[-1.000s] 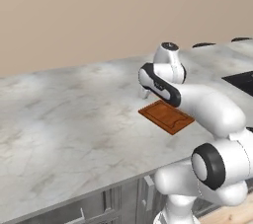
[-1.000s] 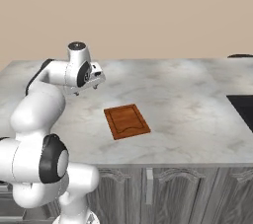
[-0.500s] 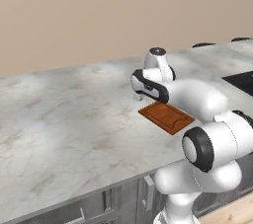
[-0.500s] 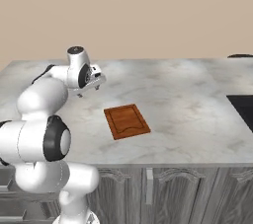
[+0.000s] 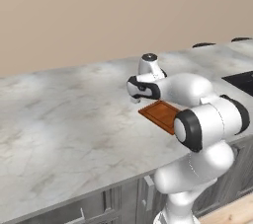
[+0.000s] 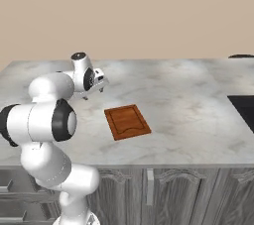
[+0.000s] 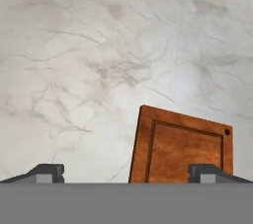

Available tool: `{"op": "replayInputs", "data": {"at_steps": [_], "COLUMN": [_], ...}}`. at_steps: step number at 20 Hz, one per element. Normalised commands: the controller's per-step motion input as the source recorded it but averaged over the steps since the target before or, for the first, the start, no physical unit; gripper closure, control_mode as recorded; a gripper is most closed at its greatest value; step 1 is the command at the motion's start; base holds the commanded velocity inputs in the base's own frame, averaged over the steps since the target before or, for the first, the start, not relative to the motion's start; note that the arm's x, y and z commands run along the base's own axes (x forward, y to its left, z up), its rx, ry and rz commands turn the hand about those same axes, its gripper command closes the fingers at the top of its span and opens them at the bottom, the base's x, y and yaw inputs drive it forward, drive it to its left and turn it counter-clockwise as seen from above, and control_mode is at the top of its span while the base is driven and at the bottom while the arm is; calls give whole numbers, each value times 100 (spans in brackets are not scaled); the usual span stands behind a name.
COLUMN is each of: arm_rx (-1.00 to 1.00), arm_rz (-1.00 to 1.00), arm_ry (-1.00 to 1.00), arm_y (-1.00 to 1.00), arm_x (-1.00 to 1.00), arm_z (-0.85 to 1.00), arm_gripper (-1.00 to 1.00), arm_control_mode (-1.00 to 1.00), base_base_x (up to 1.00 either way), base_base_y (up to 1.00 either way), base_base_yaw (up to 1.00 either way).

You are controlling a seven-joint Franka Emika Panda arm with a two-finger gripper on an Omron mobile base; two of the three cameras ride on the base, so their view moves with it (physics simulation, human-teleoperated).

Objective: Move the cutting board and knife to the sink. Then move spray from the cabinet to the counter.

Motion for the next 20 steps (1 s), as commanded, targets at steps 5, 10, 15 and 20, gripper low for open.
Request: {"op": "replayInputs", "data": {"at_steps": [5, 10, 15, 20], "arm_rx": [-7, -3, 0, 0], "arm_rz": [0, 0, 0, 0], "arm_ry": [0, 1, 1, 0], "arm_y": [-2, -9, -19, -15], "arm_x": [35, 32, 23, 24], "arm_z": [-47, -38, -38, -38], "arm_gripper": [-100, -100, -100, -100], "arm_control_mode": [-100, -100, -100, -100], "base_base_x": [0, 0, 0, 0], "base_base_y": [0, 0, 0, 0], "base_base_yaw": [0, 0, 0, 0]}}
